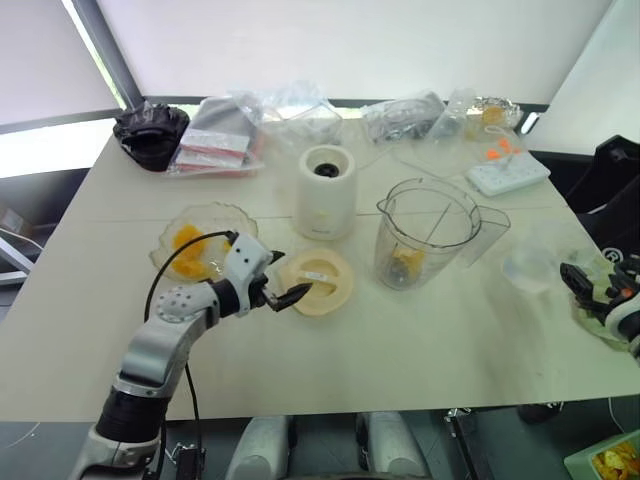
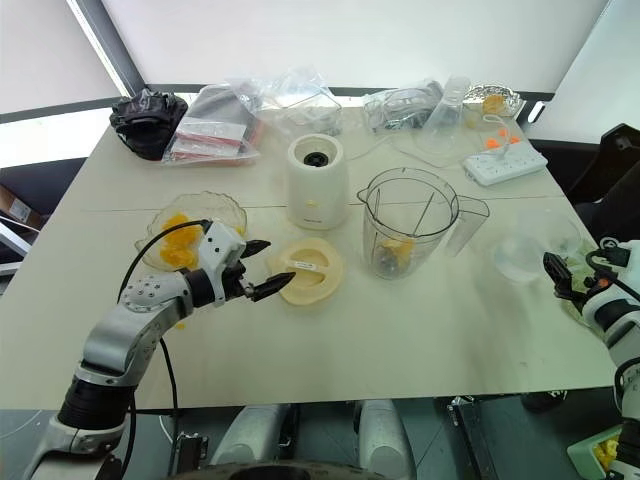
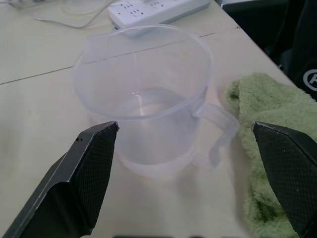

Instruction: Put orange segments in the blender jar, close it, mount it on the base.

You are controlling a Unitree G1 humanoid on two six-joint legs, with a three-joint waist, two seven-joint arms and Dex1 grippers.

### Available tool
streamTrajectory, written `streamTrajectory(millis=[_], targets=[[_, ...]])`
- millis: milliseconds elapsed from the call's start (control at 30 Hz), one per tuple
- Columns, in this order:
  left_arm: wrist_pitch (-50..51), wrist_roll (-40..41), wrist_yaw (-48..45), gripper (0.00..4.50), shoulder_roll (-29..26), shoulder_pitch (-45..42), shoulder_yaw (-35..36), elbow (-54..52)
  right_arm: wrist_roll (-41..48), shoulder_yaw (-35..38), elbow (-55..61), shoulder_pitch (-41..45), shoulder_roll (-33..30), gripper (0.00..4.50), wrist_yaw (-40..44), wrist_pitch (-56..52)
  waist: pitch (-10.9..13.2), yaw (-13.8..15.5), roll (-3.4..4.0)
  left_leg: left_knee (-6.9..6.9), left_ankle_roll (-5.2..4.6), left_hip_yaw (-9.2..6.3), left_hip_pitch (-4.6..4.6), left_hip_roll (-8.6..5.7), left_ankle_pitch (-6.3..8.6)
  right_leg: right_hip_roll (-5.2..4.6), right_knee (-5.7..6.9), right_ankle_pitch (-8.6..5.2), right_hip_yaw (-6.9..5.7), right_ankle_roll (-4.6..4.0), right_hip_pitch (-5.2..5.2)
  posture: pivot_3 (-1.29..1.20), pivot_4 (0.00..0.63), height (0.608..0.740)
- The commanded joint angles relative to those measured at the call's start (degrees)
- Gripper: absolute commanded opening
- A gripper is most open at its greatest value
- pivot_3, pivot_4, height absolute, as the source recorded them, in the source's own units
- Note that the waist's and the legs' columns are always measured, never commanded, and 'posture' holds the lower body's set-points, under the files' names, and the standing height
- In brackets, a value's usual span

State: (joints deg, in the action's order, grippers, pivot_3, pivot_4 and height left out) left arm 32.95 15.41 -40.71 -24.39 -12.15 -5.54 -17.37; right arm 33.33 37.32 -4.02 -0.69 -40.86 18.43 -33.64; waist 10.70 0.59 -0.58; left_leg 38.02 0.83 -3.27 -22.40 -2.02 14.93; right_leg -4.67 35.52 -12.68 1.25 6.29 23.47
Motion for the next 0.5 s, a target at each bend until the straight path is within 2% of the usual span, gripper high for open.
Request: streamTrajectory(millis=[33,500], targets=[[-2.26,-0.19,0.44,4.49,-0.07,-1.08,-0.18,-0.57,-0.69,2.94,-0.67,0.04,-0.15,4.50,-0.01,1.68,0.00,-0.03,0.00,0.00,0.00,0.00,0.00,0.00,0.00,0.00,-0.02,0.00,0.01,0.00,0.00,0.00,0.150,0.740],[-3.84,-0.28,0.05,4.49,-0.49,-2.23,-1.10,0.63,-4.88,2.94,-8.04,3.21,-0.53,4.50,-1.72,5.54,0.01,-0.17,0.03,-0.02,-0.01,0.00,0.00,0.00,0.01,-0.01,-0.07,0.00,0.02,0.00,-0.01,0.00,0.150,0.740]])
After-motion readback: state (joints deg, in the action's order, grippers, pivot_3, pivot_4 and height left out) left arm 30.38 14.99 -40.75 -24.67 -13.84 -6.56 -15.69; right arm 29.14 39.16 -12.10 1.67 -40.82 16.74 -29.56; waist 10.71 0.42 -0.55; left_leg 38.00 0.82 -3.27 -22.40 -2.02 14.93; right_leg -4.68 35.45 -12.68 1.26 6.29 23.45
